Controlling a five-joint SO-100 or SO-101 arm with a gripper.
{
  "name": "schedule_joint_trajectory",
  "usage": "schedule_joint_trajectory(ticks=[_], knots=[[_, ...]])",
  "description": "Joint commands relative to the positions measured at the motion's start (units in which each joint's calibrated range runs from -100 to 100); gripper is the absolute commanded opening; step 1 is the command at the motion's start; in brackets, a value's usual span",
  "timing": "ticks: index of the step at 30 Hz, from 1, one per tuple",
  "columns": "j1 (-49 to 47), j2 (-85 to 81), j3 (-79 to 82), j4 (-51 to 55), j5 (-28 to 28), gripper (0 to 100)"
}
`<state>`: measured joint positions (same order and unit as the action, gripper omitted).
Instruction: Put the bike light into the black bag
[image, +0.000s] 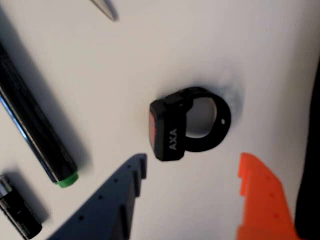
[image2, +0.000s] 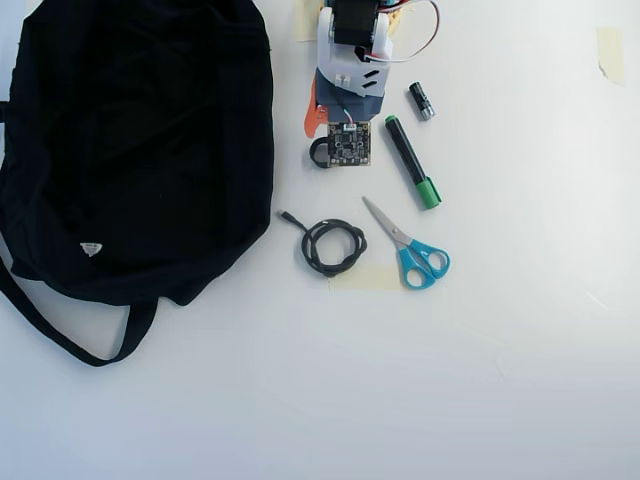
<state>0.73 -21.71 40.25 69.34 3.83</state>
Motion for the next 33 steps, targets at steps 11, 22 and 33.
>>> schedule_joint_trajectory(ticks=[11,22,33], knots=[[1.73,-0.2,-0.45,-0.87,0.94,24],[2.33,4.28,-1.44,-3.62,1.99,24],[-2.53,4.95,-2.79,-3.71,-2.1,24]])
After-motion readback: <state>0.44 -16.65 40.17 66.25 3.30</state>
